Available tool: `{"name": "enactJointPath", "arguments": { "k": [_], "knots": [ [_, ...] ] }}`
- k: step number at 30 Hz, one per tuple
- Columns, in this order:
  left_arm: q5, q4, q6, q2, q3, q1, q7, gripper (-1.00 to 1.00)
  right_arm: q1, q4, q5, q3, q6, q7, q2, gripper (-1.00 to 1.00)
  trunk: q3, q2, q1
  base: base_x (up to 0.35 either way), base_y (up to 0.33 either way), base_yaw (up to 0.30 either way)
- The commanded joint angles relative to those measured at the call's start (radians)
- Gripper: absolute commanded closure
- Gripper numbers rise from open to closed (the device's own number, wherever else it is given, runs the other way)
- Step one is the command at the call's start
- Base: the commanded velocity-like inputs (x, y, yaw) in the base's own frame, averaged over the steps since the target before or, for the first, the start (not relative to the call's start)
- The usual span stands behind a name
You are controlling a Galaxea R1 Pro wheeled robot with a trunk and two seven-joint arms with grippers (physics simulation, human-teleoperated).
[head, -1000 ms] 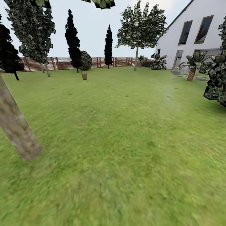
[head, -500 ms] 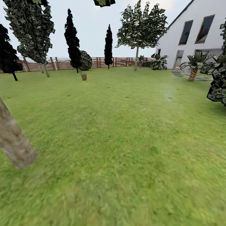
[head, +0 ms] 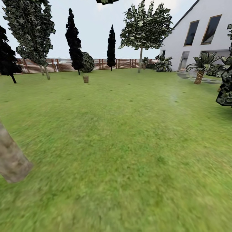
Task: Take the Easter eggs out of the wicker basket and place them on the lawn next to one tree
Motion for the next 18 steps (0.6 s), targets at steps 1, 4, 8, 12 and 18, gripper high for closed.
{"name": "enactJointPath", "arguments": {
  "k": [1, 4, 8, 12, 18],
  "knots": [
    [-0.002, 0.001, -0.003, 0.000, -0.001, -0.001, -0.001, -1.00, -0.001, 0.001, 0.002, -0.001, -0.003, 0.000, 0.000, -1.00, -0.001, 0.000, 0.001, 0.339, 0.000, 0.000],
    [-0.002, 0.001, -0.003, 0.001, -0.001, -0.001, -0.001, -1.00, -0.001, 0.001, 0.002, -0.001, -0.004, 0.000, 0.000, -1.00, -0.001, 0.000, 0.001, 0.339, 0.000, 0.000],
    [-0.002, 0.001, -0.003, -0.001, -0.001, -0.001, -0.001, -1.00, -0.001, 0.001, 0.002, -0.001, -0.003, 0.000, 0.000, -1.00, -0.001, 0.000, 0.001, 0.339, 0.000, 0.000],
    [-0.002, 0.001, -0.003, -0.002, -0.001, -0.001, -0.001, -1.00, -0.001, 0.001, 0.002, -0.001, -0.003, 0.000, 0.000, -1.00, -0.001, 0.000, 0.001, 0.339, 0.000, 0.000],
    [-0.002, 0.001, -0.003, -0.002, -0.001, -0.001, 0.000, -1.00, 0.000, 0.001, -0.001, -0.001, -0.004, 0.000, 0.004, -1.00, -0.001, 0.000, 0.001, 0.339, 0.000, 0.000]
  ]
}}
